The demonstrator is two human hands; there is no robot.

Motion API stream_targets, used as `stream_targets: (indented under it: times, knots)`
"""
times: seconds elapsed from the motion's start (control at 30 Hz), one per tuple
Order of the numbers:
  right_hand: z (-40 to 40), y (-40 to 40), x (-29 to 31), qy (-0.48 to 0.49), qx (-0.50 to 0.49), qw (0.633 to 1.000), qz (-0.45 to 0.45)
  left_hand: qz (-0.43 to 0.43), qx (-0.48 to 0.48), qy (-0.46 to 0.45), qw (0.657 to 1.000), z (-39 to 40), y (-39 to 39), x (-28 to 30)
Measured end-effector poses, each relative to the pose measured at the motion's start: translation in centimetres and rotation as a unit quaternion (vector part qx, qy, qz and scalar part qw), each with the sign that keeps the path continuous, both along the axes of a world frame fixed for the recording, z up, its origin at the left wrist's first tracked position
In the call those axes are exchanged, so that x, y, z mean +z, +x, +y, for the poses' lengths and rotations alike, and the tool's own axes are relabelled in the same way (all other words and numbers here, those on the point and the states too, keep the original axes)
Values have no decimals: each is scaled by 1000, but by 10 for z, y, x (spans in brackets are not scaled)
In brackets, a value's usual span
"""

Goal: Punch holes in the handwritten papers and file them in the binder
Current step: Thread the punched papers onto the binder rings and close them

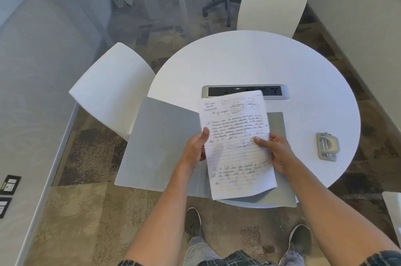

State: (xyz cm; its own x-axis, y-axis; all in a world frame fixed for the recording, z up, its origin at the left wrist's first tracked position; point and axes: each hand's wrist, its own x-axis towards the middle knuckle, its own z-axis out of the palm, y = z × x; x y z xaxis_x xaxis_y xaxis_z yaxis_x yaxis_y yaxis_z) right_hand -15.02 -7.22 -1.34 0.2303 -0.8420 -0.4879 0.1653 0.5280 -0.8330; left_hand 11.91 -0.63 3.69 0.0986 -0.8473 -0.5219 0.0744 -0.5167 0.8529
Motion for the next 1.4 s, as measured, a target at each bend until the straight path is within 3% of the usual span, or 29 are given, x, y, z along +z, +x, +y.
stream_targets:
  times: [0.17,0.3,0.4,0.57,0.7,0.8,0.9,0.97,1.03,1.17,1.27,1.4]
  knots:
    - [10,43,-5,-14,84,996,4,-104,48,-74,991,3,30,10]
    - [18,81,-7,-31,135,980,141,-232,50,-96,967,9,55,25]
    - [25,100,-4,-142,175,940,257,-328,41,-102,938,12,63,38]
    - [29,111,18,-85,201,972,89,-350,21,-113,930,6,36,54]
    - [34,104,27,-67,185,980,15,-200,-13,-99,975,-1,-8,44]
    - [35,90,28,-46,139,988,-57,-161,-92,-86,979,-2,-38,32]
    - [30,68,30,35,95,972,-213,-148,-136,-79,976,-4,-57,24]
    - [25,54,28,38,90,963,-253,-179,-160,-87,967,-6,-63,20]
    - [24,43,24,42,63,969,-234,-196,-155,-107,962,-9,-67,18]
    - [18,32,7,31,8,993,-111,-247,-57,-134,958,-14,-60,9]
    - [19,24,-8,38,-6,998,-46,-295,-1,-91,951,-16,-44,-6]
    - [26,13,-18,53,7,997,46,-342,0,-8,940,-14,-19,-32]
